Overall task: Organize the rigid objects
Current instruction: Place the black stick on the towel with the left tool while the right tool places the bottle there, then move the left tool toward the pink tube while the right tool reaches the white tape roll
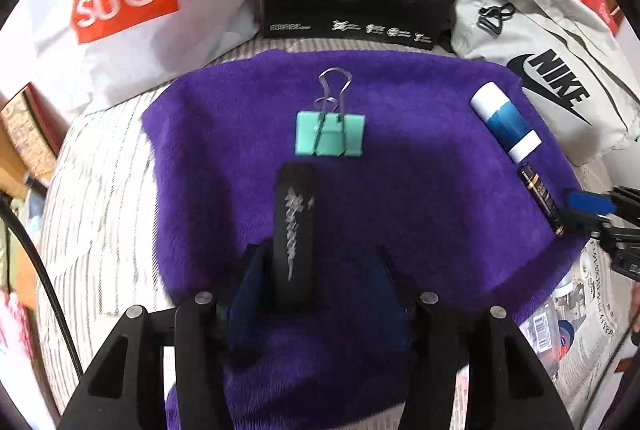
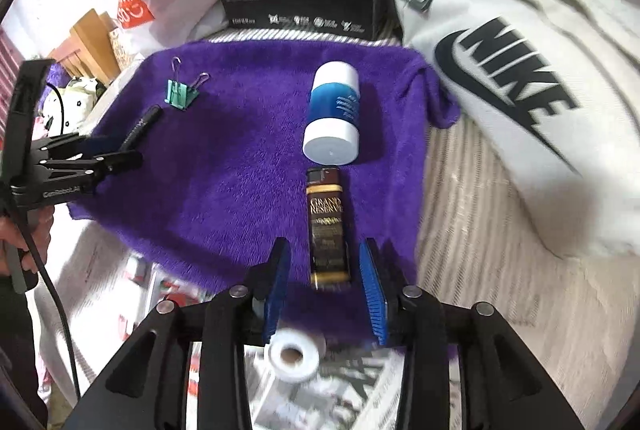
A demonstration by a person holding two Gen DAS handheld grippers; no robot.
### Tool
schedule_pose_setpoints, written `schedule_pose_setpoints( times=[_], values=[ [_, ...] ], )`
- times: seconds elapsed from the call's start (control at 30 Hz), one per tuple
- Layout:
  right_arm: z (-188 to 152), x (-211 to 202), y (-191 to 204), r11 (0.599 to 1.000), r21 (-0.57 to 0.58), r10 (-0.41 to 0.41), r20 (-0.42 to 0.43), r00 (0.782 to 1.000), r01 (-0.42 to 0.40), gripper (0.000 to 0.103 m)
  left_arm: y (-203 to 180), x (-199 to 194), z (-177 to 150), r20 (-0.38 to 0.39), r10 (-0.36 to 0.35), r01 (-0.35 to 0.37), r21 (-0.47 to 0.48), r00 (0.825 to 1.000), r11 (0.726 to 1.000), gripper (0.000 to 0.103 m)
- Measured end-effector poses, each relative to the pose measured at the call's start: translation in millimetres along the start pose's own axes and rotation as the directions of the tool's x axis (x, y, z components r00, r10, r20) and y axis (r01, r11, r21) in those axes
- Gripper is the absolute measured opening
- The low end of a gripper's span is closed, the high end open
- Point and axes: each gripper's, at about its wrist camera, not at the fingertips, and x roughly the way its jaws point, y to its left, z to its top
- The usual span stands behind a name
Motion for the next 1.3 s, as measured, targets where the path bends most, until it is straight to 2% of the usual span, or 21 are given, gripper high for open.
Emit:
schedule_pose_setpoints(
  times=[0.07, 0.27, 0.4, 0.53, 0.87, 1.0, 1.17, 1.3],
  values=[
    [-8, -16, -1, 1.000, 0.012, -0.008, 0.022, 1.000, 0.008, 0.044, 0, -9, -7, 0.006, 0.001, -0.001, -0.012, 1.000, 1.000, 0.052],
    [-45, -50, -1, 0.998, 0.056, 0.002, 0.069, 0.998, -0.006, 0.046, -19, -57, -37, 0.076, -0.002, 0.002, 0.007, 0.997, 1.000, 0.052],
    [-71, -44, 6, 0.999, 0.049, 0.002, 0.060, 0.998, -0.005, 0.045, -36, -75, -63, 0.088, -0.025, 0.023, 0.016, 0.996, 1.000, 0.052],
    [-85, -27, 8, 0.999, 0.051, 0.006, 0.059, 0.998, -0.009, 0.043, -56, -73, -90, 0.061, -0.061, 0.059, 0.023, 0.996, 0.998, 0.052],
    [-78, -7, 4, 0.996, 0.084, 0.012, 0.092, 0.996, -0.019, 0.042, -63, -66, -127, -0.014, -0.098, 0.098, -0.008, 0.995, 0.995, 0.052],
    [-73, 0, 8, 0.997, 0.076, 0.015, 0.106, 0.994, -0.024, 0.042, -64, -62, -131, -0.023, -0.092, 0.091, -0.018, 0.996, 0.996, 0.052],
    [-77, 8, 17, 0.998, 0.050, -0.036, 0.135, 0.990, 0.029, 0.043, -65, -57, -136, -0.016, -0.056, 0.056, -0.003, 0.998, 0.998, 0.052],
    [-82, 11, 27, 0.998, 0.017, -0.061, 0.174, 0.983, 0.059, 0.051, -65, -57, -138, -0.004, -0.048, 0.048, 0.007, 0.999, 0.999, 0.053]
  ],
)
